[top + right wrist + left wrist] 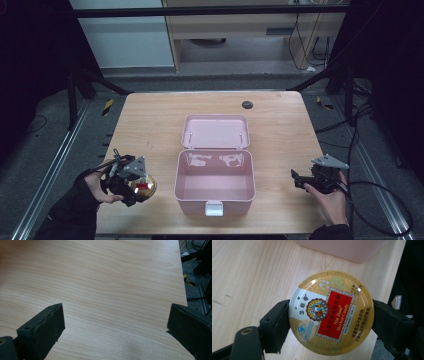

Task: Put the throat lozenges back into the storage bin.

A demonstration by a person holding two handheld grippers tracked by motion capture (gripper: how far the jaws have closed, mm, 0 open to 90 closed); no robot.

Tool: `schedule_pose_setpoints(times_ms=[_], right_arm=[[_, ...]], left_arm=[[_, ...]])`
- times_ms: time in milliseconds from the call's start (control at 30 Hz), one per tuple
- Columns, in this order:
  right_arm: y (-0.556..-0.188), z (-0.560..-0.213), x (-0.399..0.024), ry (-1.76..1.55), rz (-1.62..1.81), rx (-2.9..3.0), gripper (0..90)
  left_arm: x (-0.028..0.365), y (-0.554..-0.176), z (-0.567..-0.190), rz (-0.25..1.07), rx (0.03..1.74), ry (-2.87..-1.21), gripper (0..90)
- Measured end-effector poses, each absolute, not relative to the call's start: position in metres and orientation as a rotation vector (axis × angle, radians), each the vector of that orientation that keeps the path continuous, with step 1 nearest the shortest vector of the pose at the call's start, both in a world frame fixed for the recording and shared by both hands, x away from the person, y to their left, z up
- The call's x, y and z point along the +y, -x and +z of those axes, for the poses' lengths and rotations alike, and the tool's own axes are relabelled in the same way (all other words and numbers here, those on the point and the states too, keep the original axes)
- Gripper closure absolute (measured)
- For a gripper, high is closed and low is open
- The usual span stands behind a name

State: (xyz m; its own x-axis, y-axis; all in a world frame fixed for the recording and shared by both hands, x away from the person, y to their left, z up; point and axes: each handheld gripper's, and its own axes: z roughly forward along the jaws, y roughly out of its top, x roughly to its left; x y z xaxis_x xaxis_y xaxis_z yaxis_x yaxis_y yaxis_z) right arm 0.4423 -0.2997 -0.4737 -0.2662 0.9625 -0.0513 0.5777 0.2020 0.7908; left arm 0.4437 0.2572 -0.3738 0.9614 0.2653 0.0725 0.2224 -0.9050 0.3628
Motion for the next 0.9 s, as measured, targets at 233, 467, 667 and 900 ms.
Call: schedule_pose_setpoints(times_ms=[233, 467, 667, 900], right_arm=[[-0.442, -0.474, -0.300, -1.427, 0.902, 1.927, 1.6], [-0.442, -0.473, -0.300, -1.426, 0.902, 1.925, 1.6], [-0.442, -0.473, -0.300, -1.425, 0.904, 1.924, 1.6], [-0.442, -0.473, -0.300, -1.424, 0.903, 1.925, 1.6]], left_arm=[[0.251, -0.443, -0.355, 0.166, 0.329, -2.763, 19.8], [0.244, -0.442, -0.338, 0.172, 0.308, -2.764, 19.8], [0.238, -0.443, -0.325, 0.178, 0.293, -2.759, 19.8], [0.225, -0.447, -0.314, 0.168, 0.285, -2.746, 19.8]])
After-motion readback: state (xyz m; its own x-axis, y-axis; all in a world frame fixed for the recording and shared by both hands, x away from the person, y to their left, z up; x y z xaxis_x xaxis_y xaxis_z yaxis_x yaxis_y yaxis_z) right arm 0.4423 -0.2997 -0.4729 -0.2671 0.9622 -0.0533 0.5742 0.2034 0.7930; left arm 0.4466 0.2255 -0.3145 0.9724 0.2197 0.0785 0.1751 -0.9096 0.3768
